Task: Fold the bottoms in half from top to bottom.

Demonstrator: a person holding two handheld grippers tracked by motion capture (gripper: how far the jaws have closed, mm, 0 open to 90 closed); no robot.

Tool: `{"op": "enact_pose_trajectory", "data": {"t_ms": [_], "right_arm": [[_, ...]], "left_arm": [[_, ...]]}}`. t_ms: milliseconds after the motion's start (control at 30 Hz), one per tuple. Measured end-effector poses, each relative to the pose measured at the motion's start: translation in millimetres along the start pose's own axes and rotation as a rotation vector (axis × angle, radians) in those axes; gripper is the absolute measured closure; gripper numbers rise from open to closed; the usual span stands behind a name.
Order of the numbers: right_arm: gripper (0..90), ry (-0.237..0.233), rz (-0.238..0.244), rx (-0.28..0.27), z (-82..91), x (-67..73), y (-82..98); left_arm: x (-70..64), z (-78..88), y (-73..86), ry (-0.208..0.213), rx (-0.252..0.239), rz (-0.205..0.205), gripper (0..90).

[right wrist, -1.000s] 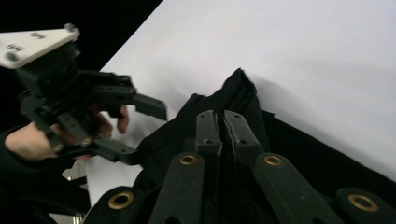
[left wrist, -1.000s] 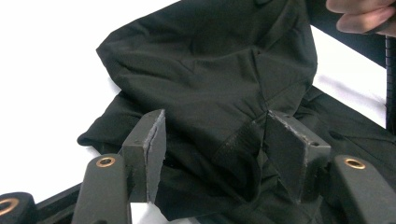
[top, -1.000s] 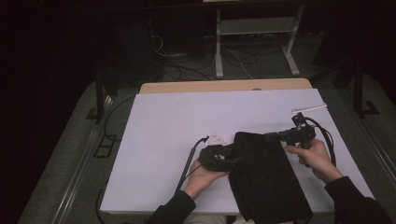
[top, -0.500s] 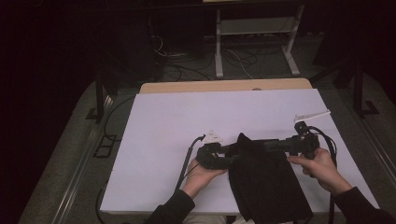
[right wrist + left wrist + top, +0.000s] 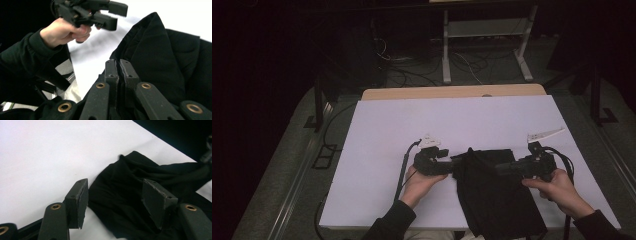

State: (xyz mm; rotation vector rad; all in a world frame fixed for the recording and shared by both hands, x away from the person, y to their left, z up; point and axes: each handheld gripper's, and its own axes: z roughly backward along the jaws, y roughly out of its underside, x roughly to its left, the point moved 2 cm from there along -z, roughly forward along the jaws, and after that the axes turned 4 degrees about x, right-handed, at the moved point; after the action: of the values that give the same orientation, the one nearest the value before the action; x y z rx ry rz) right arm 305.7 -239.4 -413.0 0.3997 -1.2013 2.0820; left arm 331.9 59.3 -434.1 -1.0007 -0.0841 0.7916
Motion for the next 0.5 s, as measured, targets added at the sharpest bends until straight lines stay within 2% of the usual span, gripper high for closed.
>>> {"op": "enact_pose_trajectory", "data": {"t_ms": [133, 500], "right_arm": [[83.7, -0.032, 0.002, 0.017, 0.7, 2.3, 7.9], [83.7, -0.050, -0.011, 0.058, 6.4, 1.4, 32.0]], "left_arm": [[4.4, 1.1, 1.2, -0.012, -0.001, 0.014, 38.1], [9.5, -0.5, 3.8, -0.031, 0.006, 0.033, 37.5]]}}
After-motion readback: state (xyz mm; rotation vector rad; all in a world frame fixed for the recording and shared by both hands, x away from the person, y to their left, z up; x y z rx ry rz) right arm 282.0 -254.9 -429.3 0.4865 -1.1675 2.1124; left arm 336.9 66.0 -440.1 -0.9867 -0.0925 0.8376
